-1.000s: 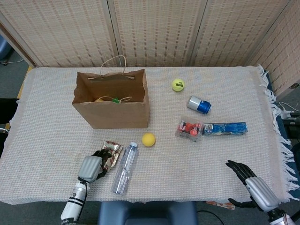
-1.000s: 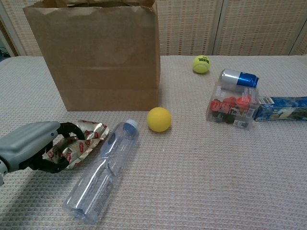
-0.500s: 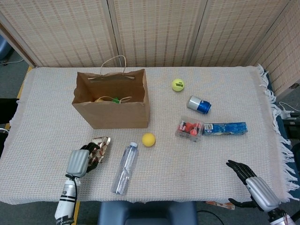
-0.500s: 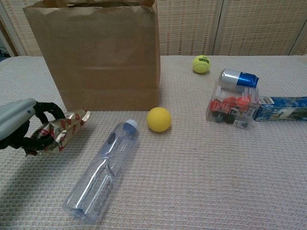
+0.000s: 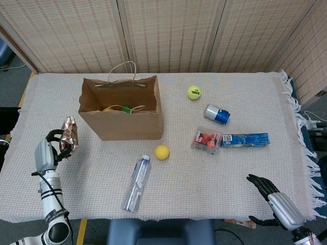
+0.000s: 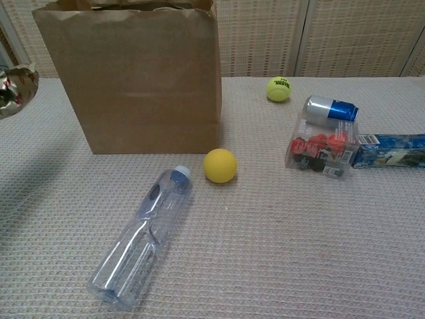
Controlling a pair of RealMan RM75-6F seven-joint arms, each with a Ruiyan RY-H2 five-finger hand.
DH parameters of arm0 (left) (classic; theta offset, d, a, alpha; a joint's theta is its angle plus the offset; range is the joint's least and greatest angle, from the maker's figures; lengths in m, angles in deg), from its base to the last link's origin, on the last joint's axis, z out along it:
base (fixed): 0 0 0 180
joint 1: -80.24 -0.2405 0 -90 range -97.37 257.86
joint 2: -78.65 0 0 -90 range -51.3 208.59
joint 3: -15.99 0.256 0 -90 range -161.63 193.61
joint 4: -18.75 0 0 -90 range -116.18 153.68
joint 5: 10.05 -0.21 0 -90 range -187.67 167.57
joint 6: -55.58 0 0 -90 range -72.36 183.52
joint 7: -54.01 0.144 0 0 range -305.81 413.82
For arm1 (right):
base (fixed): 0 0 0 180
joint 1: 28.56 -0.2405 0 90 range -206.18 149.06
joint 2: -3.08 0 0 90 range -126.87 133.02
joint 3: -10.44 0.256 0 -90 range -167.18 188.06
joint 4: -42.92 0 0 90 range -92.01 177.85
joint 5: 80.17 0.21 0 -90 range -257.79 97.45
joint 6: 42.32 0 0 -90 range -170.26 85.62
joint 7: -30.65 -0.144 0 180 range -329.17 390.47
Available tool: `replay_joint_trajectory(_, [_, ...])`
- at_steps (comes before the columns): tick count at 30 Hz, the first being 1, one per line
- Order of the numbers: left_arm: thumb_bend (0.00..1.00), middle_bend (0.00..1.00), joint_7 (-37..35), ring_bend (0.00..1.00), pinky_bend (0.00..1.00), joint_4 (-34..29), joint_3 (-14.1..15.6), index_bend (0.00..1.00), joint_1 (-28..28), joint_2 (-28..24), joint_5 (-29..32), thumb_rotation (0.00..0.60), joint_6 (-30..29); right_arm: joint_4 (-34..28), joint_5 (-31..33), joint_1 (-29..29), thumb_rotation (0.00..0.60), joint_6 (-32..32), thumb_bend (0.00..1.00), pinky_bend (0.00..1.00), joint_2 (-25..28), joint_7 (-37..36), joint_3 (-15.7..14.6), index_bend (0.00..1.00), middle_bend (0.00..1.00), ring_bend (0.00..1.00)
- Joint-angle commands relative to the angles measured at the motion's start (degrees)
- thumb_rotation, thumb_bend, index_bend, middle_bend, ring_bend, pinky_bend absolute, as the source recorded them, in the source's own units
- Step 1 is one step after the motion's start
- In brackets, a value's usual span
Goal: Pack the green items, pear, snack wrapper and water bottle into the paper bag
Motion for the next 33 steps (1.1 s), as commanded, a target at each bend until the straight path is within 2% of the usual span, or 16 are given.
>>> replay_joint_trajectory(1, [0.63,0.74,-0.74,0.68,0.82,-6.27,-6.51,0.77,1.67,-4.13,5.47,0.600,-0.14,0.01,-0.01,-0.04,0.600,-0.06,0.08,0.00,0.01,-0.08,0.00,0.00,0.00,0.00])
replay_joint_trajectory(6, [0.63,0.74,1.84,0.68,0.82,-9.87,-8.81,0.77,5.24,-5.89,4.89,0.600,-1.09,0.00,-0.02,-0.11,0.600,-0.18,0.08,0.00,0.07,-0.12,-0.02,0.00,0.00,0.00])
replay_joint_trajectory(10, [0.63,0.74,5.17,0.68,0.81,-14.03,-11.48,0.77,10.24,-6.78,5.94,0.600,-1.09,-0.01,0.03,-0.13,0.600,-0.26,0.08,0.00,0.12,-0.06,-0.03,0.00,0.00,0.00])
replay_joint_trajectory(16, [0.63,0.74,11.25,0.68,0.81,-15.68,-11.43,0.77,18.84,-5.40,6.76,0.600,-1.23,-0.13,0.08,-0.19,0.600,-0.36,0.08,0.00,0.19,-0.01,-0.01,0.00,0.00,0.00])
replay_joint_trajectory(21, [0.63,0.74,14.50,0.68,0.81,-10.86,-9.73,0.77,25.91,-2.55,7.58,0.600,0.33,-0.08,-0.22,-0.20,0.600,-0.40,0.08,0.00,0.36,-0.25,-0.26,0.00,0.00,0.00])
replay_joint_trajectory(28, [0.63,0.73,17.64,0.67,0.80,0.14,-7.08,0.76,33.48,0.00,9.59,0.600,4.59,-0.04,-0.17,-0.34,0.600,-0.33,0.08,0.00,0.77,-1.32,-0.31,0.00,0.00,0.00])
replay_joint_trajectory(30, [0.59,0.65,18.34,0.60,0.76,1.43,-5.61,0.69,34.33,-0.18,10.06,0.600,6.37,-0.14,-0.01,-0.41,0.600,-0.46,0.08,0.00,0.98,-1.73,-0.35,0.00,0.00,0.00])
replay_joint_trajectory(33, [0.50,0.34,19.28,0.33,0.53,1.66,-3.70,0.43,34.96,-1.25,11.52,0.600,9.48,-0.19,-0.04,-0.44,0.600,-0.50,0.08,0.00,1.17,-1.94,-0.42,0.00,0.00,0.00])
